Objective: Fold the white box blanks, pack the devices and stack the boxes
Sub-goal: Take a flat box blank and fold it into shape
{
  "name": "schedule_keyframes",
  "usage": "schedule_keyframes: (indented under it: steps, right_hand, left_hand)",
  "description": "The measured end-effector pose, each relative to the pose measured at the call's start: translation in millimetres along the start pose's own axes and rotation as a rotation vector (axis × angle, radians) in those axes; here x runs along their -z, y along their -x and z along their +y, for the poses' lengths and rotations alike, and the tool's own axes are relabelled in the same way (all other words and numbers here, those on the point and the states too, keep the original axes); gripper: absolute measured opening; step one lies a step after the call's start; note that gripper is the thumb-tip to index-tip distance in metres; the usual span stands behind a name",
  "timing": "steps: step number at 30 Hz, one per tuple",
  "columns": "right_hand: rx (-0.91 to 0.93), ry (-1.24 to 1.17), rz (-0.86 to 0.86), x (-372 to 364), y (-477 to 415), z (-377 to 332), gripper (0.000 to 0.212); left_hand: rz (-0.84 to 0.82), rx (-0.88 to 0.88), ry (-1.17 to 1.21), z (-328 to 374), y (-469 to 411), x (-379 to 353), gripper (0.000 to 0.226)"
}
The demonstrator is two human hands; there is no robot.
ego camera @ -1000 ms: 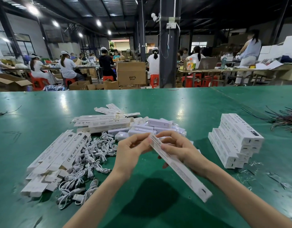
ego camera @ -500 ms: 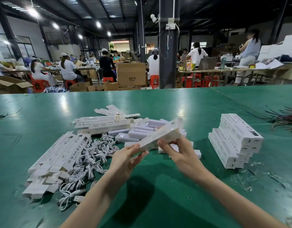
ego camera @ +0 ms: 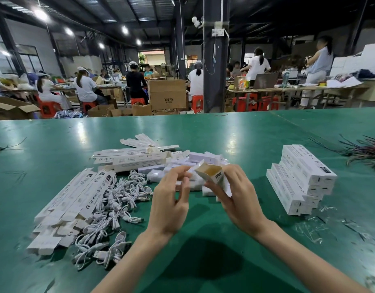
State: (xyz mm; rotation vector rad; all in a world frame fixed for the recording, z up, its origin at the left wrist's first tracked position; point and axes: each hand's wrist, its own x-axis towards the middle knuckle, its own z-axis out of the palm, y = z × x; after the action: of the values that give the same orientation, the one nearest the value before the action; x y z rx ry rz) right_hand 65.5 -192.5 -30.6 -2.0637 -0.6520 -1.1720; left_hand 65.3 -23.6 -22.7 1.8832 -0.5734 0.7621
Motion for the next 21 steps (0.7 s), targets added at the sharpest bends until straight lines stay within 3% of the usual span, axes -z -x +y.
schedule_keyframes:
  steps: [4, 10, 13, 17, 21]
  right_hand:
    - [-0.008, 0.046, 0.073, 1, -2, 1, 0.023]
    - [0.008, 0.084, 0.045, 2, -1, 2, 0.029]
    - [0.034, 0.081, 0.005, 1, 1, 3, 0.02]
    - [0.005, 0.072, -0.048, -1, 5, 7, 0.023]
    - [-0.012, 0.099, -0.059, -2, 6, 8, 0.026]
  left_hand:
    - [0.028, 0.151, -0.381, -28, -13, 22, 0.022]
    - [-0.244, 0.536, -0.947, -66, -18, 45, 0.026]
    - [-0.322, 0.526, -1.05, -73, -15, 45, 0.024]
    - [-0.299, 0.502, -1.101, -77, -14, 44, 0.025]
    - [-0.256, 0.25, -1.042, -79, -15, 34, 0.037]
